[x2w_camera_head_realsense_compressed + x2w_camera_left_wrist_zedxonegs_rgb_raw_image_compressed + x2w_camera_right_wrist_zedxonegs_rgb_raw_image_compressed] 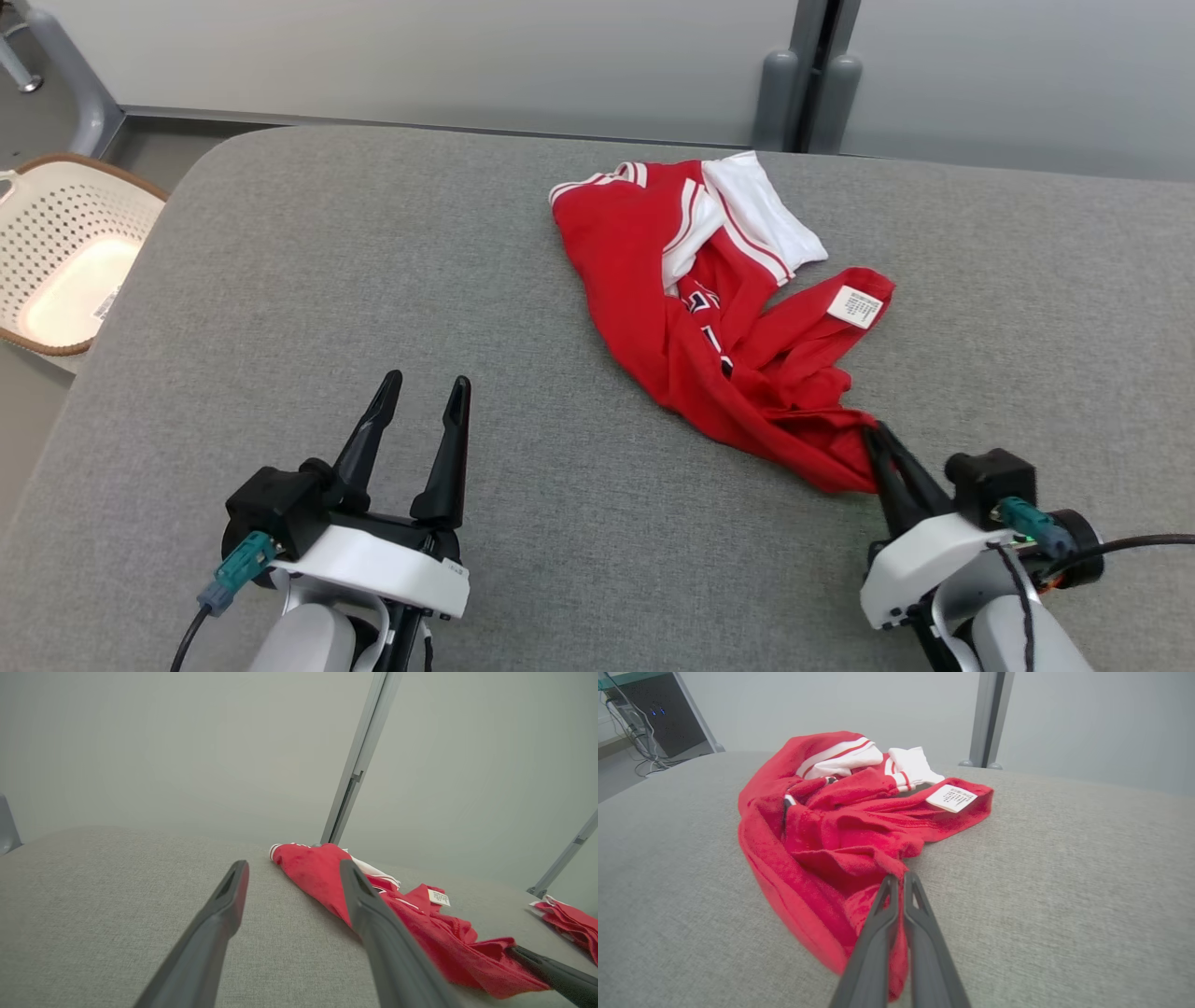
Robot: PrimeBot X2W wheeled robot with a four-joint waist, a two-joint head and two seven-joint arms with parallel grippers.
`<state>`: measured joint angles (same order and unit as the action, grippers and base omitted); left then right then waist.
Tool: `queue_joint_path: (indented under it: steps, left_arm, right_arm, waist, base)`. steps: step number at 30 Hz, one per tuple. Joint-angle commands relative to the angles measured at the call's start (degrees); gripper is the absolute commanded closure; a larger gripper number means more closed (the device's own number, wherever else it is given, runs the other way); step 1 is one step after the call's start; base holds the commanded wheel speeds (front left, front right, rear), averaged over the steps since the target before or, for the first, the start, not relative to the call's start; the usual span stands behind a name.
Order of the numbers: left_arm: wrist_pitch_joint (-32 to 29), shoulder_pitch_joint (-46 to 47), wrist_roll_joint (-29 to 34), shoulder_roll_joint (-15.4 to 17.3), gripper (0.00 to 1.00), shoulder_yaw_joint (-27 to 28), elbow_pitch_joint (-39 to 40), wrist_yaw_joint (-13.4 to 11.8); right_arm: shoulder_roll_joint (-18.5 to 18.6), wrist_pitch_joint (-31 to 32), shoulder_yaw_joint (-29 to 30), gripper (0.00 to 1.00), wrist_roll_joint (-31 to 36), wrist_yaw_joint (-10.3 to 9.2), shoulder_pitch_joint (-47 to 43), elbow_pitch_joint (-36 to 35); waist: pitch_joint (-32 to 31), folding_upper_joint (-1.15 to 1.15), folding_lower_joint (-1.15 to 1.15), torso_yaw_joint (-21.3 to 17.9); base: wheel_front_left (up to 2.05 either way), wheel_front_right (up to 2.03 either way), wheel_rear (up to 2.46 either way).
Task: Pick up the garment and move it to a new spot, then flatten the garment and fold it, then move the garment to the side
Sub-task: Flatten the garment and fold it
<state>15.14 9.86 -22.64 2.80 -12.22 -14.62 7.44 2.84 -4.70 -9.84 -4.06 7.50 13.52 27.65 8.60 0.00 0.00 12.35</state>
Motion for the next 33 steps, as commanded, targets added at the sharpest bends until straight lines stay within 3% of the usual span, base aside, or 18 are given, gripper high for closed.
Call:
queue_joint_path:
  steps: [1,11,18,19,24,33]
  left_arm:
    - [0.0,0.4,0.7,0.2,0.0,0.2,0.2,0.1]
    - [0.0,0.9,1.1,0.2,0.0,0.1,0.4,0.1]
    - [0.0,1.3,1.1,0.2,0.0,-0.7,0.4,0.1]
    - [0.0,1.3,1.2,0.2,0.0,-0.8,0.4,0.1]
    - [0.0,1.4,1.4,0.2,0.0,-0.7,0.1,0.1]
    - [0.0,1.4,1.8,0.2,0.0,-0.2,1.3,0.1]
  right_arm:
    - [0.1,-0.2,0.8,1.0,-0.5,-0.03,-0.5,-0.4]
    - [0.2,2.1,15.2,1.0,-1.8,-0.03,-2.5,-4.7]
    - [0.2,3.4,27.2,1.0,3.2,-0.04,-4.0,1.0]
    - [0.2,2.8,27.7,0.02,4.7,-0.04,-3.8,1.5]
    - [0.1,-3.5,26.6,0.0,5.8,-0.03,-1.1,1.8]
    - [0.1,-9.7,11.9,0.0,3.4,-0.03,1.6,-4.1]
  waist:
    - [-0.2,0.0,0.0,-0.7]
    - [0.0,0.0,0.0,-4.1]
    - [0.6,0.0,0.0,-4.7]
    - [0.6,0.0,0.0,-4.7]
    - [0.6,0.0,0.0,-4.6]
    - [-0.4,0.0,0.0,-4.4]
  base:
    - [0.0,0.0,0.0]
    - [0.0,0.0,0.0]
    - [0.0,0.0,0.0]
    - [0.0,0.0,0.0]
    - [0.0,0.0,0.0]
    - [0.0,0.0,0.0]
